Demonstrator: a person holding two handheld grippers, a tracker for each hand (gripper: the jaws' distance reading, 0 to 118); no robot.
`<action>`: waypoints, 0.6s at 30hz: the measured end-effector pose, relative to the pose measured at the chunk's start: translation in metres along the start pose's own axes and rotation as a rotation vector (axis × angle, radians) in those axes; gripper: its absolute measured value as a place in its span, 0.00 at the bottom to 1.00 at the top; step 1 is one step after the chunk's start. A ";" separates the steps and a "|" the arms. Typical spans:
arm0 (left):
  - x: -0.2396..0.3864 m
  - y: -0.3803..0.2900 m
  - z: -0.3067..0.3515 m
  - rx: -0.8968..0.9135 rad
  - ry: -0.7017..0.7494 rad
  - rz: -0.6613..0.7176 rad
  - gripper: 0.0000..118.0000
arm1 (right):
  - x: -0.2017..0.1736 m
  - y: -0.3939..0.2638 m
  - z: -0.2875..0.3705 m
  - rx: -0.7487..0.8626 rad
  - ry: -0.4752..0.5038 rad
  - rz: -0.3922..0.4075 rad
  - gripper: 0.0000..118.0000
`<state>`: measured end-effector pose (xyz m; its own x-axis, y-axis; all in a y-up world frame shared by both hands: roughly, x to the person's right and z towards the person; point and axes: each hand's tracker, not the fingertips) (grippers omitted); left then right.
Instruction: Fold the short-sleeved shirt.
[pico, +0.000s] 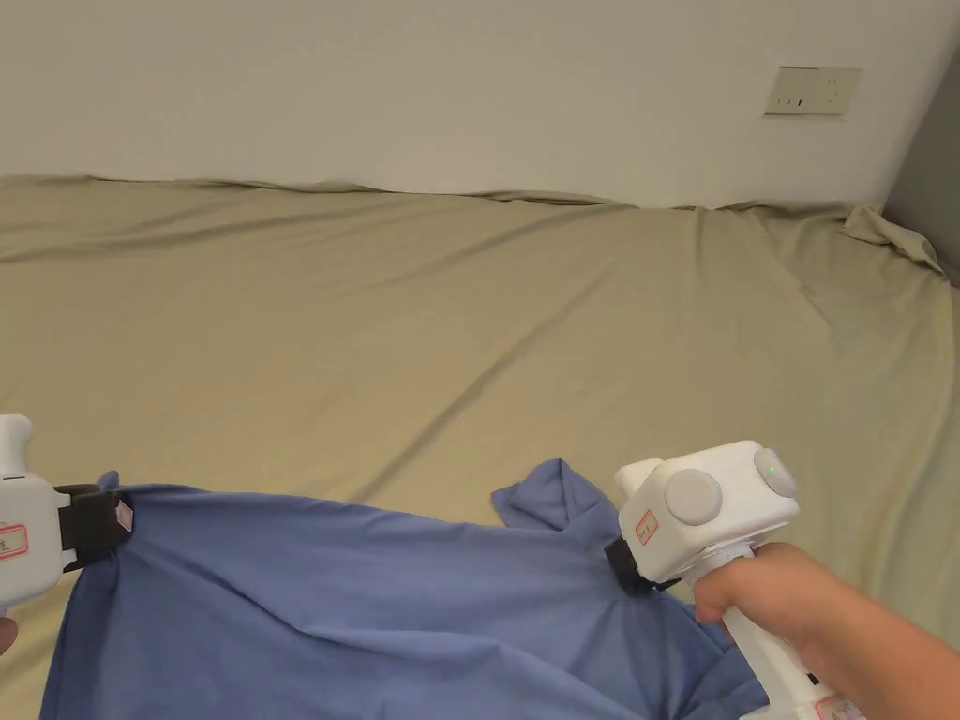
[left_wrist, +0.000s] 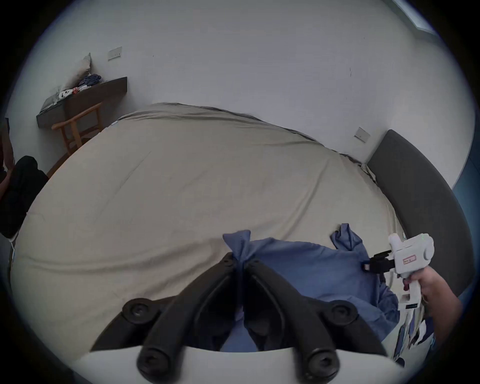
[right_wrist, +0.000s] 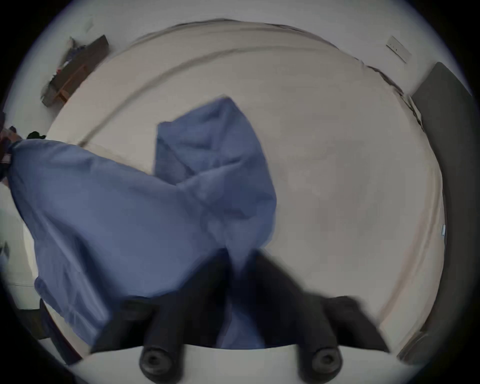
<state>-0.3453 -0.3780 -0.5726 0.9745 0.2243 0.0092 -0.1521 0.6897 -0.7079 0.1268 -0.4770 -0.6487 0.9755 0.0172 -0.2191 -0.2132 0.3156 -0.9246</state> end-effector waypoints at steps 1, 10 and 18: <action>-0.001 -0.002 0.002 0.003 -0.006 0.015 0.00 | -0.004 -0.002 0.009 0.040 -0.039 0.012 0.05; -0.006 0.015 0.097 0.226 -0.097 0.152 0.00 | 0.027 -0.052 0.215 0.580 0.340 -0.171 0.05; 0.051 0.126 0.213 0.530 -0.107 0.067 0.00 | -0.016 -0.054 0.442 0.880 -0.034 0.065 0.05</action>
<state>-0.3503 -0.1328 -0.5106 0.9419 0.3291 0.0679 -0.3023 0.9181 -0.2563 0.1459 -0.0753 -0.4571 0.9669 0.0847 -0.2405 -0.1640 0.9289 -0.3320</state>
